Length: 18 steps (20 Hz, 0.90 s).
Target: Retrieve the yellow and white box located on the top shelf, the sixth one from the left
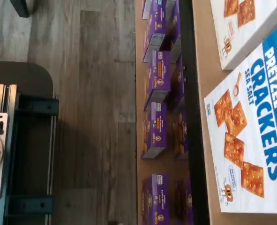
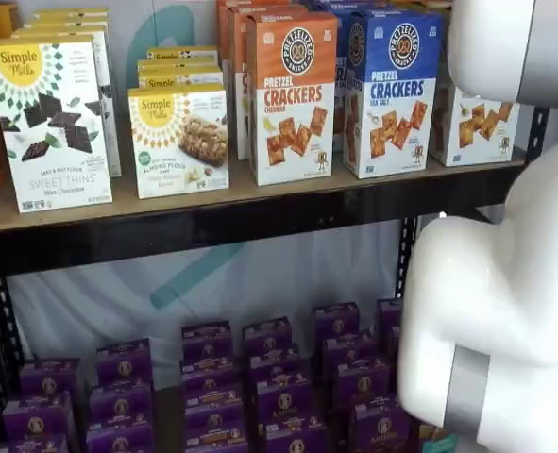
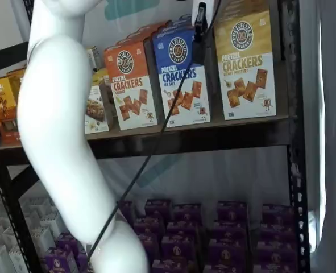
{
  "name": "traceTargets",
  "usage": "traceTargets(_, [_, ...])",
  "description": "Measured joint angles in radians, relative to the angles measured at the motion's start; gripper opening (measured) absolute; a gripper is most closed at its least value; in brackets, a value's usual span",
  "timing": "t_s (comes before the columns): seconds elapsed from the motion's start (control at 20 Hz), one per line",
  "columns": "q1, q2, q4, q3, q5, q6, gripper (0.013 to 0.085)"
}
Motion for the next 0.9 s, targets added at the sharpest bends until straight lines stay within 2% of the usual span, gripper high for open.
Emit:
traceTargets(0.05, [0.009,-0.003,-0.021,0.002,-0.005,-0.001,0.085])
traceTargets(0.1, [0.047,-0.025,-0.096,0.019,-0.026,-0.005,0.085])
traceTargets(0.15, [0.059,-0.038,-0.121,0.03,-0.034,-0.005,0.085])
traceTargets(0.25, [0.069,-0.06,-0.141,0.053,-0.04,-0.003,0.085])
traceTargets(0.35, [0.065,-0.076,-0.132,0.068,-0.043,-0.002,0.085])
traceTargets(0.5, [0.027,-0.1,-0.059,0.096,-0.07,-0.008,0.085])
traceTargets(0.65, [-0.034,-0.123,0.055,0.124,-0.109,-0.016,0.085])
traceTargets(0.9, [-0.107,-0.133,0.194,0.133,-0.139,-0.017,0.085])
